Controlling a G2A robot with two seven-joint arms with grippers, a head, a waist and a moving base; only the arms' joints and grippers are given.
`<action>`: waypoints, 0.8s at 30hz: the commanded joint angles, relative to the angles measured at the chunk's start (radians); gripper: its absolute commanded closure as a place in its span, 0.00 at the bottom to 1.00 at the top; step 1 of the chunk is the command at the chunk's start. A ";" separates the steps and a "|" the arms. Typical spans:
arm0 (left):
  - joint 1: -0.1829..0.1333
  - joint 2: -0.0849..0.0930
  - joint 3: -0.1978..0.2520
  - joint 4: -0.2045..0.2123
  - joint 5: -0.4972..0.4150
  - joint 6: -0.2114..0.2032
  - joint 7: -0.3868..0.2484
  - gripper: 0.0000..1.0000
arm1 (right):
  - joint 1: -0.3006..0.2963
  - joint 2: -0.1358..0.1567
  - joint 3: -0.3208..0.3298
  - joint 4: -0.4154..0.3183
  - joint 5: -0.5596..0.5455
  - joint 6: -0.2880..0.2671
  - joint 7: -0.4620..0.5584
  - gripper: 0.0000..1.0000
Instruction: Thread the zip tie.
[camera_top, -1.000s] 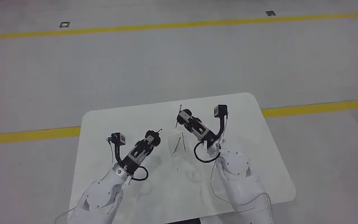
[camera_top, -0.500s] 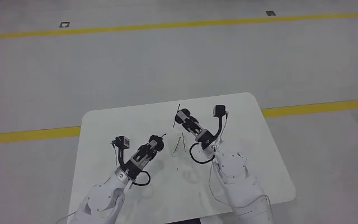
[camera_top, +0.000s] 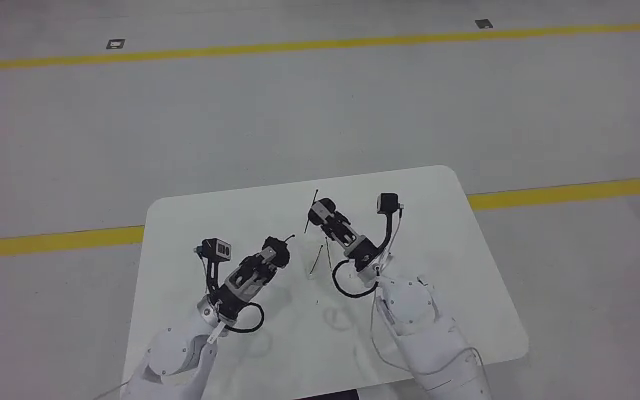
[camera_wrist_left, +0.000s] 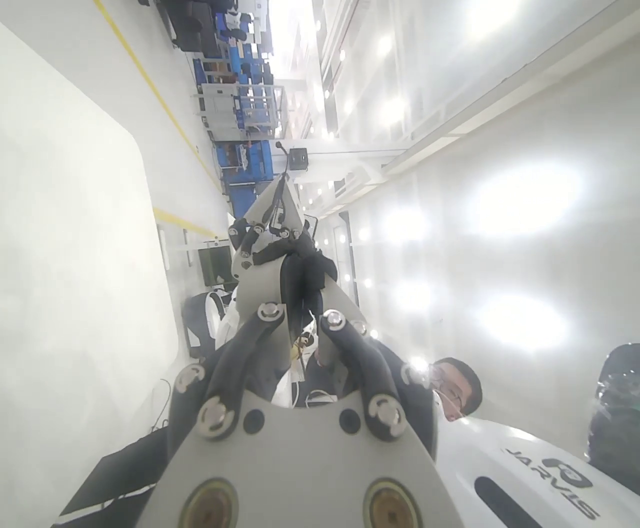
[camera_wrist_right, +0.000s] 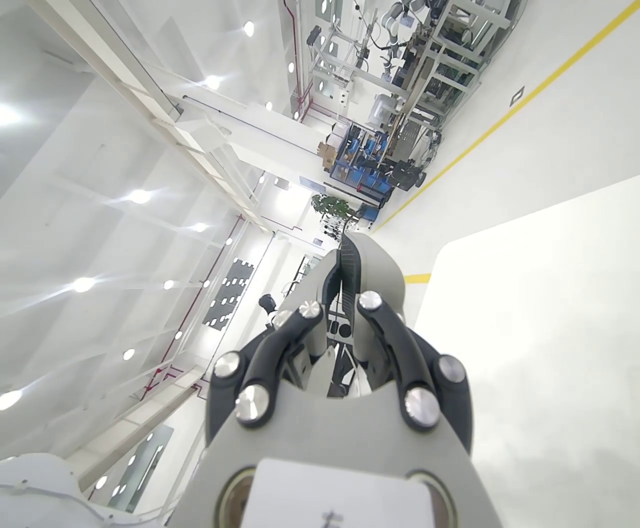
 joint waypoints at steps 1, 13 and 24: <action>-0.002 -0.010 -0.020 0.011 0.009 0.000 -0.028 1.00 | 0.001 0.007 -0.001 -0.005 0.015 0.000 -0.001 1.00; 0.002 -0.069 -0.105 -0.001 0.080 0.000 -0.178 1.00 | -0.002 0.029 -0.016 -0.007 0.048 0.000 -0.003 1.00; 0.008 -0.065 -0.111 -0.016 0.054 0.000 -0.199 1.00 | -0.002 0.029 -0.016 -0.007 0.048 0.000 -0.003 1.00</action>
